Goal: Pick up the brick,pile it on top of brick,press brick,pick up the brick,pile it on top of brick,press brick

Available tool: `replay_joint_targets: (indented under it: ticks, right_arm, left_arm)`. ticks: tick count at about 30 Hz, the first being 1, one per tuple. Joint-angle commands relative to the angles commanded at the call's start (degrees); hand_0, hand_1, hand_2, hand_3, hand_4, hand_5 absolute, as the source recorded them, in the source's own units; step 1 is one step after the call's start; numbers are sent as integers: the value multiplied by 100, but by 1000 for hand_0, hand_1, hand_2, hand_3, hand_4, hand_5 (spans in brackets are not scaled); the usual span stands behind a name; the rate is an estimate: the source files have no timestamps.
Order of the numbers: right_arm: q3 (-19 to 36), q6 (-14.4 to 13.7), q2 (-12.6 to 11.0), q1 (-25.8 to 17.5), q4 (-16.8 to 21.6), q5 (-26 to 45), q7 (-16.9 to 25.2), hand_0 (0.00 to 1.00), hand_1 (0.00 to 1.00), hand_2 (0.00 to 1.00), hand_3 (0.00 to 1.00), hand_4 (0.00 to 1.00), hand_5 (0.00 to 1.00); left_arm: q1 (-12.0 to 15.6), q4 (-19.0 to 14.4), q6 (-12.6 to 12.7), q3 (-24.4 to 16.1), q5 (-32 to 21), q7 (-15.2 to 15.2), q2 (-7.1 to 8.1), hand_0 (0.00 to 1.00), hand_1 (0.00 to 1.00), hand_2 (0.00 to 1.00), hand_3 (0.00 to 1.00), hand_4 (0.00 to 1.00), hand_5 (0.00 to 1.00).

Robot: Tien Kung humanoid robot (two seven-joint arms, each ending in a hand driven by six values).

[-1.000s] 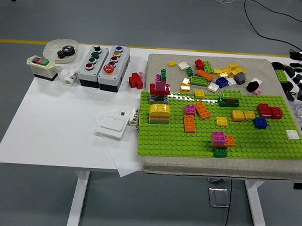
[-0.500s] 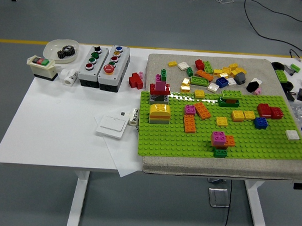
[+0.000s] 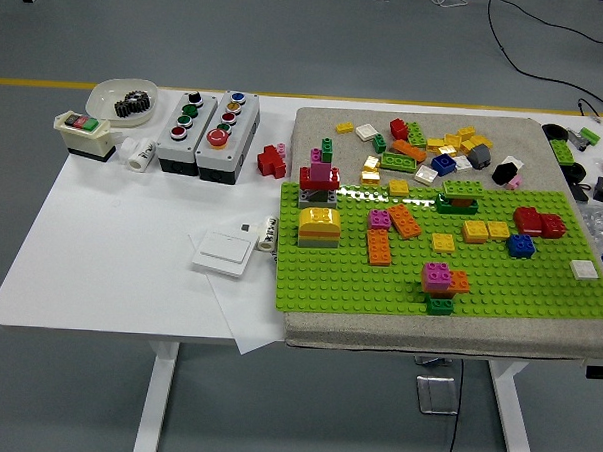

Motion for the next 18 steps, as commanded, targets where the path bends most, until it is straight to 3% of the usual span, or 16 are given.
replay_joint_targets:
  ticks: [18]
  right_arm:
    - [298, -5, 87, -197, 152, -25, -11, 917, 827, 852, 858, 998, 998]
  left_arm:
    - [-82, -44, -46, -182, 501, 131, 37, 743, 729, 733, 599, 645, 674]
